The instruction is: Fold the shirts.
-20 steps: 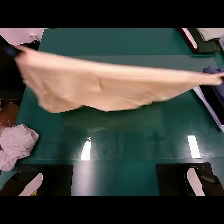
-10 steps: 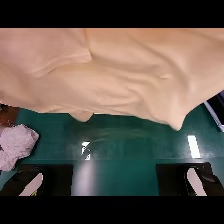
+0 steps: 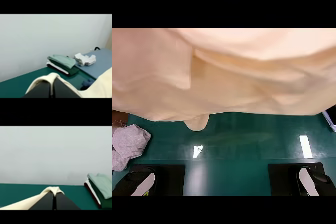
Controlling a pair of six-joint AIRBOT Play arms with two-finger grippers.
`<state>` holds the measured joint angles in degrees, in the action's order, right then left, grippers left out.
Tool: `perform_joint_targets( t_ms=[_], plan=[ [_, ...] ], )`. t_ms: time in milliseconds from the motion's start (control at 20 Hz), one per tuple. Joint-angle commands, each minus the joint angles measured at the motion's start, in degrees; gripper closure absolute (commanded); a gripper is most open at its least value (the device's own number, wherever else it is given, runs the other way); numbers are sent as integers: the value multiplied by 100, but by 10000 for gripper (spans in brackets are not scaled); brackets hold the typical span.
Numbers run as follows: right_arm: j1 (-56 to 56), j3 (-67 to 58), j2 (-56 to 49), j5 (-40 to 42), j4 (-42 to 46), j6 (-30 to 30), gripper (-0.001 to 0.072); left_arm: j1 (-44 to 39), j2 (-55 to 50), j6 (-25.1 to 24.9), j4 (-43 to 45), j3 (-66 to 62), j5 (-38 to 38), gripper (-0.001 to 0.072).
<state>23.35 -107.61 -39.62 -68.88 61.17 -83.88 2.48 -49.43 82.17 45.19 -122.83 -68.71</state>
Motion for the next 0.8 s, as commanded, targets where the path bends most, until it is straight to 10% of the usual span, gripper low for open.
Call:
perform_joint_targets(
  t_ms=[0,750],
  plan=[
    [-2,-109,-4,-533,98,-7,700,0,83,0,-592,-15,-59,681],
    [-13,-1097,-2839,-3606,804,-1274,702,0,-369,420,1696,2557,-1082,682]
  ],
)
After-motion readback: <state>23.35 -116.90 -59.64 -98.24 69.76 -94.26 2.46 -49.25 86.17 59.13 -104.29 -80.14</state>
